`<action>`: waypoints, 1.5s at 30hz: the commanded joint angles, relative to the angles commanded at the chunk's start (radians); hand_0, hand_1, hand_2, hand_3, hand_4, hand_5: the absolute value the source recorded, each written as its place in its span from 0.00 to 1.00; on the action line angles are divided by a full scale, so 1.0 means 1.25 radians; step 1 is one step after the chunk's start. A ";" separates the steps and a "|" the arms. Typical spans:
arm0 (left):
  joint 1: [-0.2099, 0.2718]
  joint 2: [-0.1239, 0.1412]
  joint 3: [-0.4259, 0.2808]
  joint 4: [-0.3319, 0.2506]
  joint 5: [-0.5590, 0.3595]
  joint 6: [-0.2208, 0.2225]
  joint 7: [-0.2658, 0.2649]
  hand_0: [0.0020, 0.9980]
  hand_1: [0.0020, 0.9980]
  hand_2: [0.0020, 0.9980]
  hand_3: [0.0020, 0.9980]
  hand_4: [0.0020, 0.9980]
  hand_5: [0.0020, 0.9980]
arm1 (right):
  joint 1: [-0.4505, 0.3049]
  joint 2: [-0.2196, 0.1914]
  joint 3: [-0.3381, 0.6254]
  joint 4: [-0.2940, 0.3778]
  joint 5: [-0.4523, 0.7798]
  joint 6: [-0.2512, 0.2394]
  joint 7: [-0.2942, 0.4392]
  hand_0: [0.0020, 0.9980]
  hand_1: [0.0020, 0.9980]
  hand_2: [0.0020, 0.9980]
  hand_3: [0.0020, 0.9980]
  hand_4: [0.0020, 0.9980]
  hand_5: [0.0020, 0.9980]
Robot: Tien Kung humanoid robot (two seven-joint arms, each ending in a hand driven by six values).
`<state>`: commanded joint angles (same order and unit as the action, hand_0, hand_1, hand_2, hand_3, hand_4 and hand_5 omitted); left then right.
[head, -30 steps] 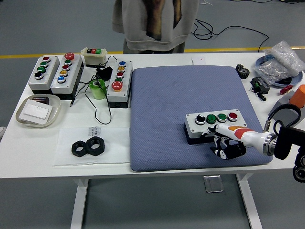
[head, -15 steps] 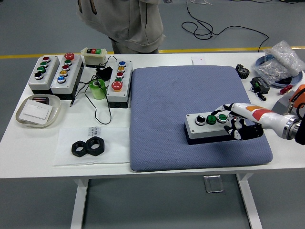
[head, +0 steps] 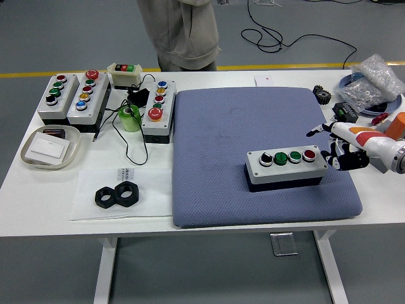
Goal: Pick up the button,place it on the desk,press the button,press the button
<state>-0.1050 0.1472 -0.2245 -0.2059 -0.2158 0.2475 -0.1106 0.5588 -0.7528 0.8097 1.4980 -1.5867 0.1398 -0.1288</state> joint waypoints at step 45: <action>0.003 -0.002 -0.009 0.000 0.015 0.001 0.005 0.73 0.83 0.88 0.83 0.65 1.00 | -0.035 -0.002 -0.023 0.007 -0.001 0.029 -0.014 0.24 0.08 0.22 0.77 0.48 0.00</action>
<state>-0.1009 0.1452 -0.2353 -0.2064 -0.1965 0.2489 -0.1044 0.5150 -0.7559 0.7814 1.5071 -1.5876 0.1762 -0.1463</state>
